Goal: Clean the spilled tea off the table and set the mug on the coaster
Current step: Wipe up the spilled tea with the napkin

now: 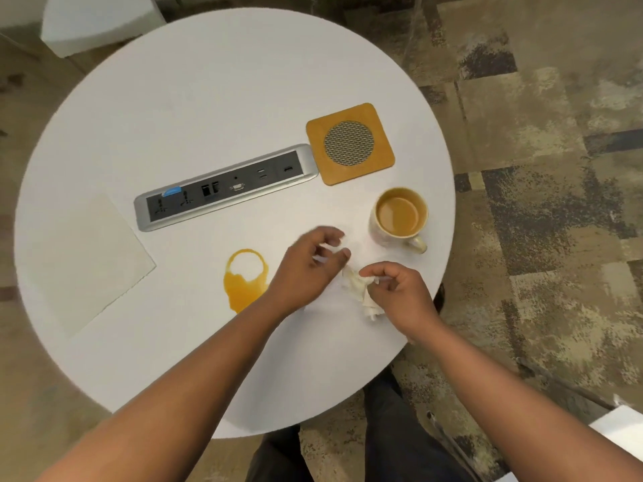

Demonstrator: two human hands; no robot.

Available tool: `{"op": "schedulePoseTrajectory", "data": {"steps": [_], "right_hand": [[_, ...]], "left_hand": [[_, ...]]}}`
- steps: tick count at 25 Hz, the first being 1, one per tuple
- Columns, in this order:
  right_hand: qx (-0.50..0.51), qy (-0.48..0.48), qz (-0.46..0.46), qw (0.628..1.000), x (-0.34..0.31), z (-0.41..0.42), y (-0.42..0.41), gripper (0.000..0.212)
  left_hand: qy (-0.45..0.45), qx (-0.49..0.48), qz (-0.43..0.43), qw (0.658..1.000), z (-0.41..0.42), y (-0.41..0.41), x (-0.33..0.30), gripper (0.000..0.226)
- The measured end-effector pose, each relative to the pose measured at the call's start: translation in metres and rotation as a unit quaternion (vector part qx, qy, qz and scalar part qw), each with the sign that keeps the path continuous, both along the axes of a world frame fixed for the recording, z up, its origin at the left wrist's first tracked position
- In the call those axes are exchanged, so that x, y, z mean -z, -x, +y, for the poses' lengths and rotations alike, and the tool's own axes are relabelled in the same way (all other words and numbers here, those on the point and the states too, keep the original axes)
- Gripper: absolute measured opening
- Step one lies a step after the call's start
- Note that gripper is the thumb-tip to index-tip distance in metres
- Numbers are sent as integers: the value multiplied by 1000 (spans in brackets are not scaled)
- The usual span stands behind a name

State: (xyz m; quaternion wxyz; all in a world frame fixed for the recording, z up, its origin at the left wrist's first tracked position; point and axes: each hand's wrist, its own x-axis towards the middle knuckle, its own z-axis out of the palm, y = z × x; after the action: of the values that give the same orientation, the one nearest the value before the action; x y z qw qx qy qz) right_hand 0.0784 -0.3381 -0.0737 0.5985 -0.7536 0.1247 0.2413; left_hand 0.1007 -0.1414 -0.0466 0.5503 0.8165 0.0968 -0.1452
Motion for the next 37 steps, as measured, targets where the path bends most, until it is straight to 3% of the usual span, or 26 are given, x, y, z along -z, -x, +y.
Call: {"op": "schedulePoseTrajectory", "data": {"steps": [3, 6, 10, 16, 18, 20, 23, 26, 29, 34, 37], "right_hand": [[93, -125, 70, 985, -3, 28, 3, 35], [170, -217, 147, 950, -4, 39, 7, 32], [125, -313, 183, 923, -7, 39, 17, 43], [26, -155, 110, 981, -17, 52, 11, 49], [-48, -61, 40, 996, -20, 65, 0, 54], [-132, 45, -79, 987, -26, 84, -13, 53], [-277, 151, -319, 894, -26, 126, -36, 49], [-371, 213, -461, 777, -16, 171, -59, 34], [-425, 254, -487, 719, -1, 198, -73, 29], [-494, 284, -483, 665, 15, 209, -79, 32], [-546, 325, -433, 639, 14, 210, -88, 36]], "left_hand": [[66, 6, 66, 996, 11, 24, 1, 13], [71, -32, 68, 995, 15, 39, 5, 12], [-5, -113, 15, 994, 10, 49, 9, 21], [24, -155, 12, 988, 25, 60, 1, 15], [34, -165, 26, 985, 49, 58, -2, 20], [24, -151, 38, 987, 80, 55, -6, 26], [-56, -105, 3, 993, 129, 45, -8, 35], [-166, -62, -50, 983, 170, 29, -6, 40], [-250, -13, -78, 965, 196, 20, 4, 41], [-291, 68, -106, 948, 202, 16, 28, 38], [-303, 115, -108, 940, 200, 14, 32, 37]]}}
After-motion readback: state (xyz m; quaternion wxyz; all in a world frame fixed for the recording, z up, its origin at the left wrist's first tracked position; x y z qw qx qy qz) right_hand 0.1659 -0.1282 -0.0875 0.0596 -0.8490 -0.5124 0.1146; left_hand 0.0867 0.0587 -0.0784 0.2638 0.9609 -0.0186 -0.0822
